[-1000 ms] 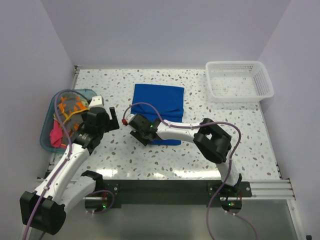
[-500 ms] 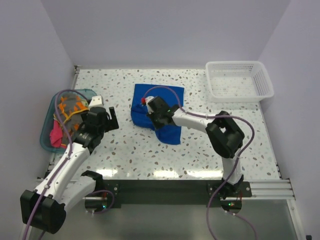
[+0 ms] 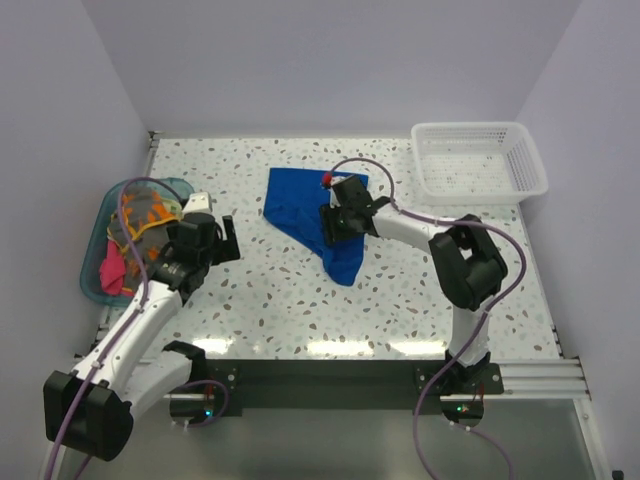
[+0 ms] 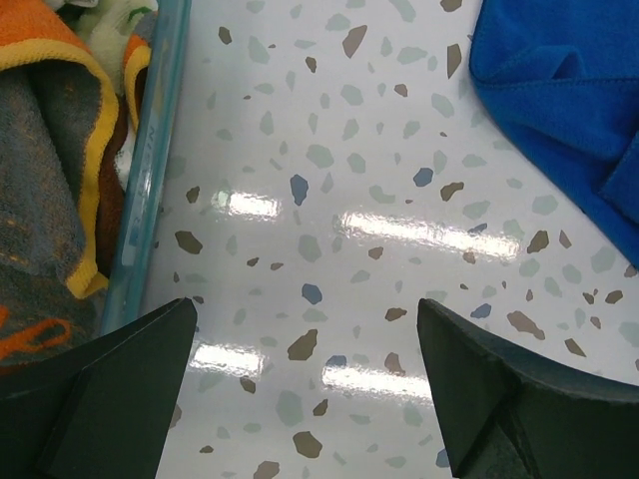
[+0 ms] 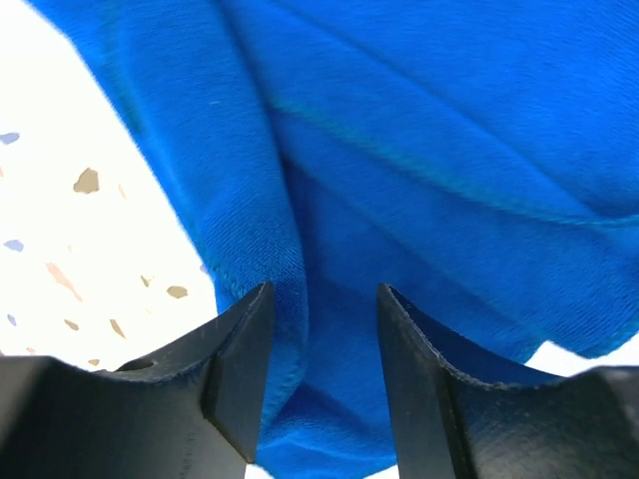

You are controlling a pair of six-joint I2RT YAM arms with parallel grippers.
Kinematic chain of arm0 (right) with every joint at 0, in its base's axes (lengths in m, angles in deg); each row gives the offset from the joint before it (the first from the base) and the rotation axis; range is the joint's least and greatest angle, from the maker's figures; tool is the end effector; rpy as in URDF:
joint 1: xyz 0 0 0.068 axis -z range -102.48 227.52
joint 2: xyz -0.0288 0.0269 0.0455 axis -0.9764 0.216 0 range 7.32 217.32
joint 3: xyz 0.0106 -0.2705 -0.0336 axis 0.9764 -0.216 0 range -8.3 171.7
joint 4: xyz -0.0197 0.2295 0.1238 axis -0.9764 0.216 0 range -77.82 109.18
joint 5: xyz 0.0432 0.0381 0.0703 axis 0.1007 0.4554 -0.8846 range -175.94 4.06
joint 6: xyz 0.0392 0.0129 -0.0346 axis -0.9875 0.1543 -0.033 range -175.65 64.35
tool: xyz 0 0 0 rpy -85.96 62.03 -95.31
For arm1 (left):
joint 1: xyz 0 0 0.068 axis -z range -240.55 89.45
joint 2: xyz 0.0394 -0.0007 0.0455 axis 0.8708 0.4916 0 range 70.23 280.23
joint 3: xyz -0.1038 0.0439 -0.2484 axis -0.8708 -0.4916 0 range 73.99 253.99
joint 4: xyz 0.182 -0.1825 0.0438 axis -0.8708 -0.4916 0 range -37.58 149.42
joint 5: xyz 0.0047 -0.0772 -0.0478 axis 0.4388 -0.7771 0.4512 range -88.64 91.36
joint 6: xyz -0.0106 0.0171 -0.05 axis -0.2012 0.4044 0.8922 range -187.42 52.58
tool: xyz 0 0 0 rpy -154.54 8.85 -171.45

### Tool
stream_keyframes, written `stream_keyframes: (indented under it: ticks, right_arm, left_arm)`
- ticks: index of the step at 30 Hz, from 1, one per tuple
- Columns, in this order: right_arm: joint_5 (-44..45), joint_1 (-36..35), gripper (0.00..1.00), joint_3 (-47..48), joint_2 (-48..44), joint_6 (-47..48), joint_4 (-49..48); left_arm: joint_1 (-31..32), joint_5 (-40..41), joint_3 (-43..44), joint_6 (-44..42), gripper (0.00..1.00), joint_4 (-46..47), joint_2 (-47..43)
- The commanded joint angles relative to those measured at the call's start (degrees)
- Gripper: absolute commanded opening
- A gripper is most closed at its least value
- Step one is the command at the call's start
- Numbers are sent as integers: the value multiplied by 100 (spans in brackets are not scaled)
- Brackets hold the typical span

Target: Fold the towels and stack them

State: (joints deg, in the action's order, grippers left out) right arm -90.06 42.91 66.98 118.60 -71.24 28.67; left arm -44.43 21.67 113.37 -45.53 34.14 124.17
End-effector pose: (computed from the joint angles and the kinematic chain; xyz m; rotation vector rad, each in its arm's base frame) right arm 0.3410 0.2385 0.1772 -0.4507 2.5016 0.4490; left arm 0.1948 -0.0434 0.2545 -0.2960 2.1956 0.0374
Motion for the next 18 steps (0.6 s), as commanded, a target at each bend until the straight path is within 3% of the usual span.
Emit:
stream_keyframes:
  ticks: [1, 5, 8, 12, 18]
  right_arm:
    - [252, -325, 50, 284, -485, 424, 125]
    - [1315, -914, 52, 670, -441, 1390, 390]
    - [1896, -1179, 52, 987, -214, 1524, 399]
    - [2240, -1303, 52, 1313, 33, 1524, 329]
    - [2083, -1408, 50, 1646, 297, 1480, 241]
  left_arm:
    - [-39, -89, 26, -97, 98, 225, 65]
    - [-39, -98, 26, -97, 98, 216, 100]
    - [-39, -37, 26, -97, 98, 207, 82]
    - [-39, 25, 26, -80, 98, 199, 74]
    - [-39, 25, 44, -80, 98, 190, 100]
